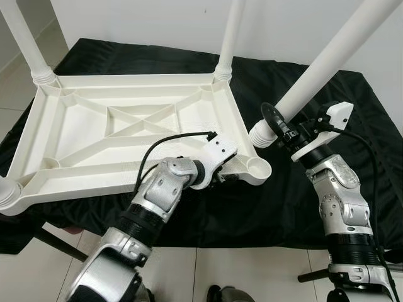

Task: Building children table

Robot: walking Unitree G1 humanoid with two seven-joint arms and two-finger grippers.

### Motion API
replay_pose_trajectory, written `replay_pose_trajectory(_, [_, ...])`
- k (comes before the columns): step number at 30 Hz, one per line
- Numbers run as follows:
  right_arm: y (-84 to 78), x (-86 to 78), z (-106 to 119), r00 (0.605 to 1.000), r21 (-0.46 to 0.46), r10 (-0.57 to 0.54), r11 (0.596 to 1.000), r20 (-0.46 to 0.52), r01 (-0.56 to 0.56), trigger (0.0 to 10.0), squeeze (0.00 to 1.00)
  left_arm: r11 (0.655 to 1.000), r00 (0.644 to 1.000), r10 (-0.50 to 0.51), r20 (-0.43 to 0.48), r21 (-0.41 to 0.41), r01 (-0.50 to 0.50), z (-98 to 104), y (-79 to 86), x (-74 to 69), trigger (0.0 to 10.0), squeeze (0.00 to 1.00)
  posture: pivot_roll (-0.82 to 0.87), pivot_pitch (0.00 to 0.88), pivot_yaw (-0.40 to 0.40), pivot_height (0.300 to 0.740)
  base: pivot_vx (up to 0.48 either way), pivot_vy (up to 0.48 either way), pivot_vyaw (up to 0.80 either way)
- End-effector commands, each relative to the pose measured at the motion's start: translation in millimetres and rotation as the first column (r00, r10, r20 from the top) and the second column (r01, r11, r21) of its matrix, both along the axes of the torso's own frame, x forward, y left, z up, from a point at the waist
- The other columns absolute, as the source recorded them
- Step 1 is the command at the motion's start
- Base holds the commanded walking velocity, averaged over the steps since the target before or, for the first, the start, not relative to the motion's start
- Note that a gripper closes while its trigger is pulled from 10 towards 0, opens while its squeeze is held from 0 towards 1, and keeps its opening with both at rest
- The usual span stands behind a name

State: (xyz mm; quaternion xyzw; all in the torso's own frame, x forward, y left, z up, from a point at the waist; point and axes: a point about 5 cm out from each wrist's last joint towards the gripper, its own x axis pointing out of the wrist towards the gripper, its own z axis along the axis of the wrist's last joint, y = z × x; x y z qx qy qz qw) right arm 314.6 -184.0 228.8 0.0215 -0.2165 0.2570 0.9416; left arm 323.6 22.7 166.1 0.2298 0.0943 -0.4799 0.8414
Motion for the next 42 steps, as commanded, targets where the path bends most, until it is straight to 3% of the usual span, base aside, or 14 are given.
replay_pose_trajectory(1, [-1.6, -1.2, 6.4, 1.0, -0.01, 0.001, 1.0, 0.031, -0.001, 10.0, 0.0, 0.999, 0.998, -0.046, 0.042, -0.022, 0.047, 3.3, -2.8, -5.7, 10.0, 0.0, 0.0, 0.117, -0.051, 0.74, 0.0, 0.0, 0.0])
replay_pose_trajectory(5, [-1.2, -1.4, 5.9, 1.0, -0.011, 0.004, 1.0, 0.03, -0.003, 10.0, 0.0, 0.989, 0.989, -0.132, 0.061, -0.056, 0.135, 8.4, -1.3, -11.8, 10.0, 0.0, 0.0, 0.115, -0.053, 0.74, 0.0, 0.0, 0.0])
replay_pose_trajectory(9, [-1.2, -1.4, 5.8, 1.0, -0.012, 0.005, 1.0, 0.031, -0.004, 10.0, 0.0, 0.987, 0.986, -0.149, 0.07, -0.041, 0.152, 7.8, -1.2, -13.2, 10.0, 0.0, 0.0, 0.114, -0.052, 0.74, 0.0, 0.0, 0.0])
replay_pose_trajectory(14, [-1.2, -1.2, 6.3, 0.999, -0.014, 0.005, 1.0, 0.032, -0.004, 10.0, 0.0, 0.985, 0.982, -0.173, 0.074, -0.003, 0.173, 2.5, -3.6, -15.7, 10.0, 0.0, 0.0, 0.113, -0.051, 0.74, 0.0, 0.0, 0.0])
replay_pose_trajectory(15, [-1.3, -1.3, 6.5, 0.999, -0.017, 0.005, 1.0, 0.034, -0.004, 10.0, 0.0, 0.976, 0.975, -0.216, 0.054, 0.049, 0.213, -4.7, -5.6, -19.6, 10.0, 0.0, -0.01, 0.112, -0.05, 0.74, 0.0, 0.0, 0.0])
replay_pose_trajectory(17, [-1.4, -1.3, 6.8, 0.999, -0.017, 0.004, 1.0, 0.034, -0.004, 10.0, 0.0, 0.971, 0.973, -0.228, 0.036, 0.081, 0.224, -9.8, -6.6, -20.9, 10.0, 0.0, -0.01, 0.112, -0.05, 0.74, 0.0, 0.0, 0.0])
replay_pose_trajectory(26, [-1.4, -1.4, 7.6, 0.999, -0.017, 0.001, 1.0, 0.038, -0.001, 10.0, 0.0, 0.972, 0.979, -0.206, -0.01, 0.113, 0.206, -16.2, -7.3, -17.9, 10.0, 0.0, -0.01, 0.111, -0.044, 0.74, 0.0, 0.0, 0.0])
replay_pose_trajectory(42, [-1.2, -1.3, 7.1, 0.999, -0.016, -0.001, 1.0, 0.036, 0.001, 10.0, 0.0, 0.99, 0.993, -0.119, -0.003, 0.074, 0.119, -10.5, -10.7, -4.4, 10.0, 0.0, -0.01, 0.115, -0.042, 0.74, 0.0, 0.0, 0.0])
